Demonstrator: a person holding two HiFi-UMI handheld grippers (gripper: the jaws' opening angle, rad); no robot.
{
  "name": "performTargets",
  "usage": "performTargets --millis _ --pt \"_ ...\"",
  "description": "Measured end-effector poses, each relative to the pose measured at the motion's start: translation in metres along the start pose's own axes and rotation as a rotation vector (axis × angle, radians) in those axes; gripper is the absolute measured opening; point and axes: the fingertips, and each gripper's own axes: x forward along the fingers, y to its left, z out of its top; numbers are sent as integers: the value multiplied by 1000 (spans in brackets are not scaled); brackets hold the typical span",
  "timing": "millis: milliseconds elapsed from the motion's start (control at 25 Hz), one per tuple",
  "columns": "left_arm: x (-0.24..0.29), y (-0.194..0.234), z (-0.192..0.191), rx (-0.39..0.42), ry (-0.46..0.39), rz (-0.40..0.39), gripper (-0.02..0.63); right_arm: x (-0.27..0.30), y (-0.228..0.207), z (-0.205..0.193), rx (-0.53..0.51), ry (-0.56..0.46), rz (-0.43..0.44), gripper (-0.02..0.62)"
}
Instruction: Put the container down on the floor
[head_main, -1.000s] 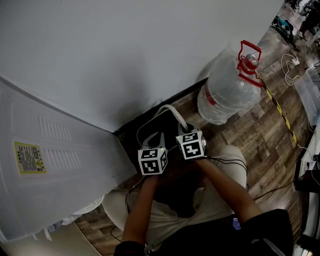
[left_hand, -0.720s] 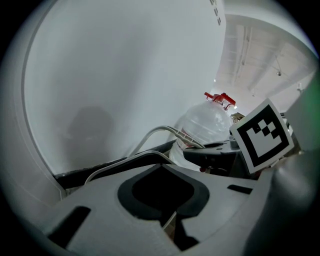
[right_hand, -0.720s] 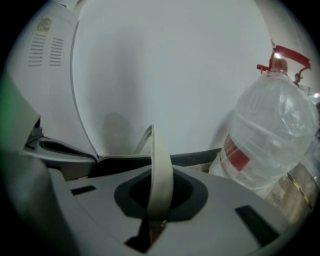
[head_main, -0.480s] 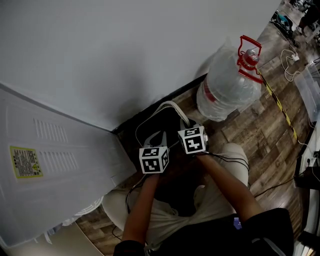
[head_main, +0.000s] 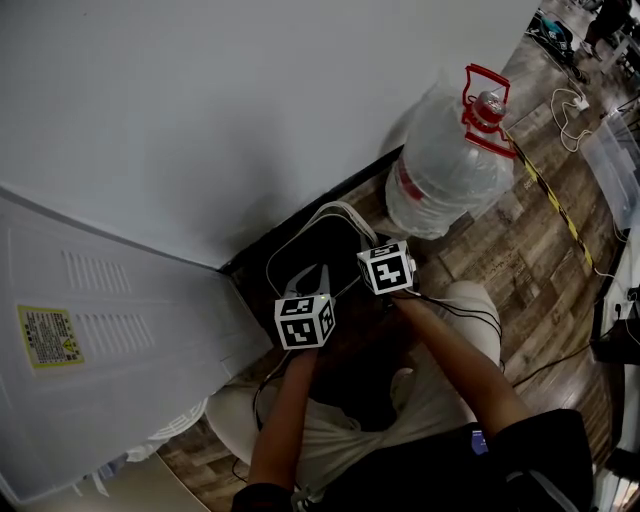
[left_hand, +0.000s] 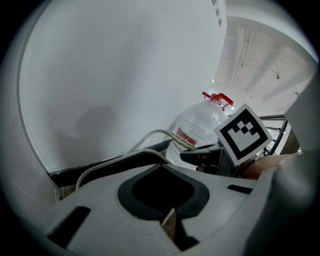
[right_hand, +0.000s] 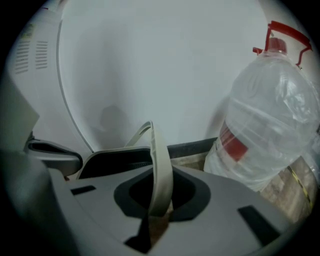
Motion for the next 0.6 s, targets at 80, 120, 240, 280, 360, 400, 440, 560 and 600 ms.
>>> performTargets --millis 80,120,240,280,360,400,440,560,600 --pt "1 -1 0 4 1 -2 14 3 -3 -2 2 7 -1 31" --pt "1 -1 0 6 3 -3 14 5 -4 -3 2 10 -1 31" --pt "2 -3 -2 10 8 -6 14 9 -9 -6 8 28 -6 32" --pt "2 -3 -2 11 9 -6 14 10 -10 -8 14 36 -7 32" --pt "2 -3 -2 11 9 -7 14 12 -12 -11 25 46 -10 32" --pt "2 -3 -2 11 8 -7 14 14 -14 -12 25 48 -11 32" --pt "3 -3 -2 10 8 -7 14 15 -15 -13 23 50 -12 32" --pt "3 -3 -3 10 9 -8 14 20 -18 -16 28 52 -12 32" --pt "3 -3 -3 9 8 -9 14 21 -19 -18 36 52 -12 32"
